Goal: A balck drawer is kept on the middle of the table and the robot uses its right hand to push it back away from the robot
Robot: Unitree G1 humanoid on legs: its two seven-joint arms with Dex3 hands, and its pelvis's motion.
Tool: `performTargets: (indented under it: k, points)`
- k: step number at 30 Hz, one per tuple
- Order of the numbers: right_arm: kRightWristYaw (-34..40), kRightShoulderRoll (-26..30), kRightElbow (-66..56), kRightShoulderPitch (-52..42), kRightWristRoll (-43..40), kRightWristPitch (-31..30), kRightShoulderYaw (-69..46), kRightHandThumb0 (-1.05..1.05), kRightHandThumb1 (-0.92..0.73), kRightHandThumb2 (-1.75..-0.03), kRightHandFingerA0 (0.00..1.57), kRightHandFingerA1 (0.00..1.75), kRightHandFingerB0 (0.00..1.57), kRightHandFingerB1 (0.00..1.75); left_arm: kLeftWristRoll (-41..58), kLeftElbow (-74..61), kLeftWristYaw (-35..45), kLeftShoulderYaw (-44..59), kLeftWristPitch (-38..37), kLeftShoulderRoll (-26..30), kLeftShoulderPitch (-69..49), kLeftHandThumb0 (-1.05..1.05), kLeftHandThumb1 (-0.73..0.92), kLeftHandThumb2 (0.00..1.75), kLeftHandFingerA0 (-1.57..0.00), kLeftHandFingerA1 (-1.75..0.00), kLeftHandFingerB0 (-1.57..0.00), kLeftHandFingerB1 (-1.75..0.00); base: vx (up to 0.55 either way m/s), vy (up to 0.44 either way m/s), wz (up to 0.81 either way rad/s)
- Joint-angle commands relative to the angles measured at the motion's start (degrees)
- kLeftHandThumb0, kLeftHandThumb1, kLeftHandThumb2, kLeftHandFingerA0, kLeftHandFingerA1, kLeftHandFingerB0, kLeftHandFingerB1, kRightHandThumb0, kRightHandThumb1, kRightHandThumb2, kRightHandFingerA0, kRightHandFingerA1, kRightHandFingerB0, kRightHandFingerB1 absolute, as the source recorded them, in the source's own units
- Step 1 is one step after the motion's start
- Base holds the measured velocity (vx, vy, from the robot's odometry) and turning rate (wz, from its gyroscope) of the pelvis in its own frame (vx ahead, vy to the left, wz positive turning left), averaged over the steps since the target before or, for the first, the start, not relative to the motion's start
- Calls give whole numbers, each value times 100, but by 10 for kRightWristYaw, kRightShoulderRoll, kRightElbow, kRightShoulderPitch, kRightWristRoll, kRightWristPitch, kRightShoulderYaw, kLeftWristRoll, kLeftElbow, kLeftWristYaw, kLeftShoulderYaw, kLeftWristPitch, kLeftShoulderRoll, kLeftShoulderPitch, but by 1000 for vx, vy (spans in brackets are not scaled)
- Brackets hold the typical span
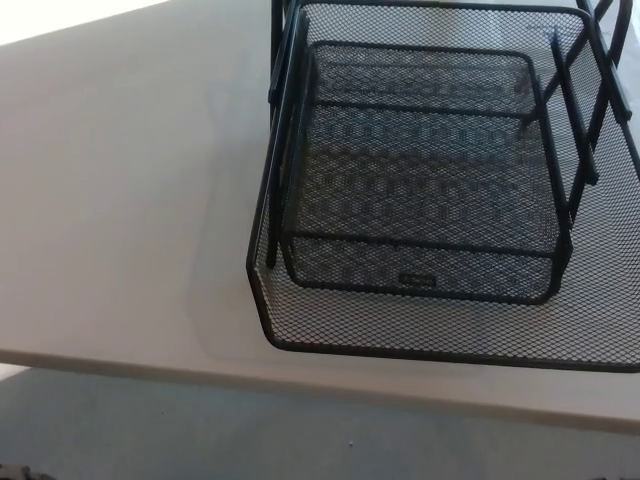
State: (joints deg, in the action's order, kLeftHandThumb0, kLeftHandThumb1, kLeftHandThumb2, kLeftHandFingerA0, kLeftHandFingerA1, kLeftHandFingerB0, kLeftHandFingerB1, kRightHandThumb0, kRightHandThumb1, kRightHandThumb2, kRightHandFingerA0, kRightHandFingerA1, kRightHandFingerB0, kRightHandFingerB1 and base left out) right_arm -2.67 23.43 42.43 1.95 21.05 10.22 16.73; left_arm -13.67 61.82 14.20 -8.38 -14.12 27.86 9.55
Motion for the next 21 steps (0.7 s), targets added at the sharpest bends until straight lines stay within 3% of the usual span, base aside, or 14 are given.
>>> performTargets:
  k: [1, 3, 4, 7, 8, 11, 12, 13, 16, 21]
  points:
    - [-88, 48, -39, -17, -20, 23, -4, -61, -56, -95, 40, 54, 25, 45, -4, 28, 39, -7, -57, 19, 7, -59, 58, 88, -55, -54, -38, -48, 101, 8, 0]
    - [-162, 69, -86, -34, -49, -1, -4, -69, -59, -94, 39, 53, 22, 43, 5, 36, 46, 0, -69, 17, 9, -60, 58, 88, -52, -54, -38, -48, 99, 6, 1]
    - [-184, 80, -115, -46, -62, -16, -9, -68, -58, -94, 38, 53, 20, 42, 14, 35, 56, 6, -76, 17, 8, -61, 70, 62, -53, -38, -44, -35, 101, 6, 1]
    - [-211, 102, -163, -72, -75, -31, -18, -71, -60, -95, 35, 52, 18, 41, 34, 32, 87, 20, -94, 18, 4, -63, 72, 62, -47, -37, -40, -34, 34, 2, 1]
    - [-226, 120, -191, -90, -85, -29, -24, -68, -74, -63, 34, 36, 30, 31, 43, 34, 107, 25, -98, 17, 4, -74, 64, 96, -37, -50, -22, -42, 0, 0, 0]
    - [-245, 137, -229, -113, -99, -35, -33, -68, -75, -63, 34, 36, 29, 31, 58, 34, 138, 36, -98, 15, 5, -66, 59, 97, -38, -53, -18, -42, 0, 0, 0]
    - [-257, 154, -257, -132, -106, -30, -37, -69, -76, -63, 35, 36, 30, 31, 60, 33, 145, 37, -100, 15, 4, -74, 64, 97, -36, -50, -19, -40, 0, 0, 0]
    - [-268, 167, -286, -148, -114, -29, -42, -68, -77, -63, 36, 35, 29, 31, 60, 33, 149, 38, -100, 15, 4, -70, 76, 63, -36, -33, -31, -32, 0, 0, 0]
    - [-284, 185, -338, -177, -127, -32, -52, -68, -77, -63, 33, 35, 28, 31, 60, 33, 155, 39, -100, 14, 5, -70, 77, 63, -35, -34, -31, -32, 0, 0, 0]
    - [-328, 253, -546, -304, -211, -12, -119, -70, -78, -64, 36, 35, 32, 31, 60, 39, 162, 45, -103, 12, 8, -71, 77, 64, -34, -33, -31, -31, 0, 0, 0]
